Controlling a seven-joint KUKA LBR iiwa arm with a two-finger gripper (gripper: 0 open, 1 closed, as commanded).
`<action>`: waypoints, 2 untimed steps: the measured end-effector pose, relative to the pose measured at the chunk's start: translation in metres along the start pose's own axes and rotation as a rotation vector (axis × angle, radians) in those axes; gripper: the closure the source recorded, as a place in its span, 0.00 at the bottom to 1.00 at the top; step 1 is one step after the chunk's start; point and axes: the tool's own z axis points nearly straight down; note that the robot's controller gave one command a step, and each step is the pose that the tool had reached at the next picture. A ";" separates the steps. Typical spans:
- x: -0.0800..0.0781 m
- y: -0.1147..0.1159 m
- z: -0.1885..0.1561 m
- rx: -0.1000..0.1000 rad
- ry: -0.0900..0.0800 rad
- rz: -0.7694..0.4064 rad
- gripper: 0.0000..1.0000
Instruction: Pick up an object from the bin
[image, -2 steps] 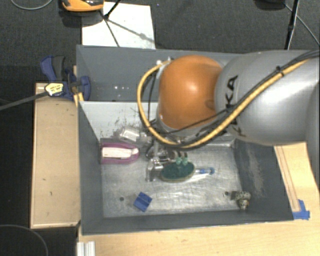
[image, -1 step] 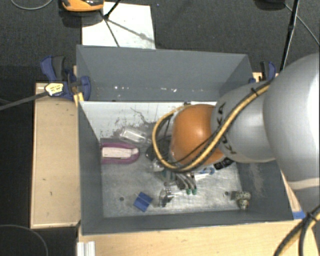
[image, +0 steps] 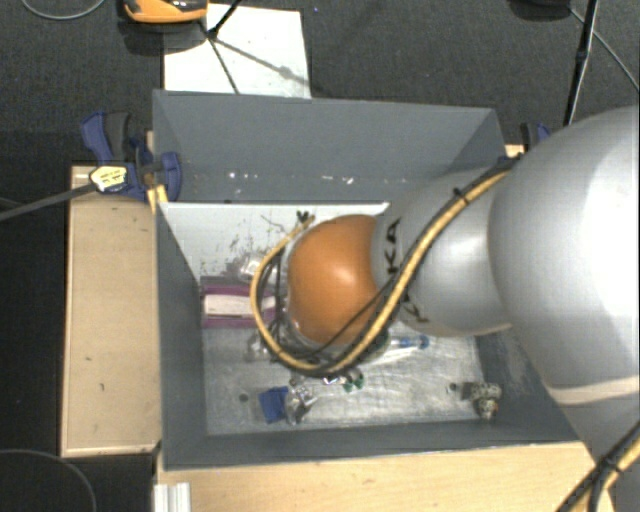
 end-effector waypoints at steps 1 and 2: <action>0.000 -0.002 0.000 0.001 0.001 0.010 1.00; 0.002 -0.011 -0.145 0.004 -0.005 0.014 1.00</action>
Offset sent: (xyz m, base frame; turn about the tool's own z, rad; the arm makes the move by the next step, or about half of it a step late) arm 0.0000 0.0000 0.0000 0.0000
